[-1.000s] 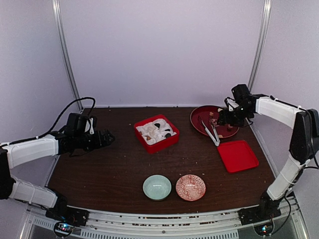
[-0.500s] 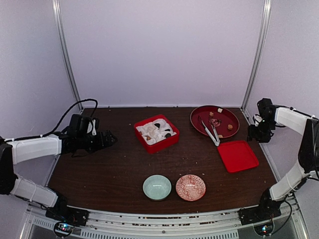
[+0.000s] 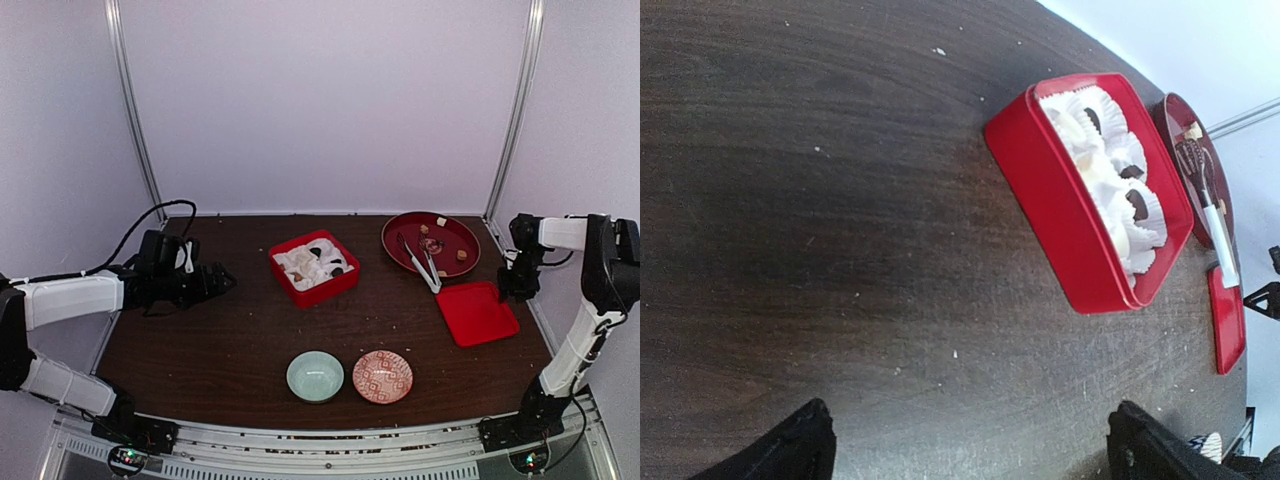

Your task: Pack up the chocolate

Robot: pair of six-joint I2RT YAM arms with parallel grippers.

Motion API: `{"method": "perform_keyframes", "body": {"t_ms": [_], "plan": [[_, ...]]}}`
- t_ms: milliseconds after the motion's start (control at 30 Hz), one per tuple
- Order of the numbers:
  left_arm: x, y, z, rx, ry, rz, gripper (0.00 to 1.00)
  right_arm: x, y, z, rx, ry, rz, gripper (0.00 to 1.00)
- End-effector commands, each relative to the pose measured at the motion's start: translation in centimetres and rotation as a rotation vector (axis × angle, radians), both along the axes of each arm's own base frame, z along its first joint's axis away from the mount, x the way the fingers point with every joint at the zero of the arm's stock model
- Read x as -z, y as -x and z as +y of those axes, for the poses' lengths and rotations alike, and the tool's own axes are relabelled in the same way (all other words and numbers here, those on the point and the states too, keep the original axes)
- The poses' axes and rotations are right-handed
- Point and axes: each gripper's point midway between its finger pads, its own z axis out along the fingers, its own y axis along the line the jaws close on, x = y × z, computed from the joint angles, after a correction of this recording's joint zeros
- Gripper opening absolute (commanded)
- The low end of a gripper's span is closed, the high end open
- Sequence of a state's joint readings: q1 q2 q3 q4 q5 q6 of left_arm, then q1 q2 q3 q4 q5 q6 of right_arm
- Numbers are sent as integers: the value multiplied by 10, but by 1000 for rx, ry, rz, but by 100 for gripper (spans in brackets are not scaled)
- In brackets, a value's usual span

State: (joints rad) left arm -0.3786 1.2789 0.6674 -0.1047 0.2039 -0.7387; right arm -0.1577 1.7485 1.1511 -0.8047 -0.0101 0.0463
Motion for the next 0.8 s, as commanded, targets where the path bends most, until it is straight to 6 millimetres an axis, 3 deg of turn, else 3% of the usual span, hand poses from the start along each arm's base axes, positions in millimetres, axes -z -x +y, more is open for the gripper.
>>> {"method": "perform_keyframes", "body": {"t_ms": [0,233,500,767], "plan": [[-21,-9,-1,5,12,-57,98,8,-7,-13,-13,44,40,42],[-27,-10,1,-1,-8,-65,98,18,-12,-21,-11,67,70,32],[-30,-13,2,-4,-19,-71,98,20,-13,-20,-14,33,96,3],[-33,-13,3,-1,-31,-76,98,21,-7,-14,-5,0,101,0]]}}
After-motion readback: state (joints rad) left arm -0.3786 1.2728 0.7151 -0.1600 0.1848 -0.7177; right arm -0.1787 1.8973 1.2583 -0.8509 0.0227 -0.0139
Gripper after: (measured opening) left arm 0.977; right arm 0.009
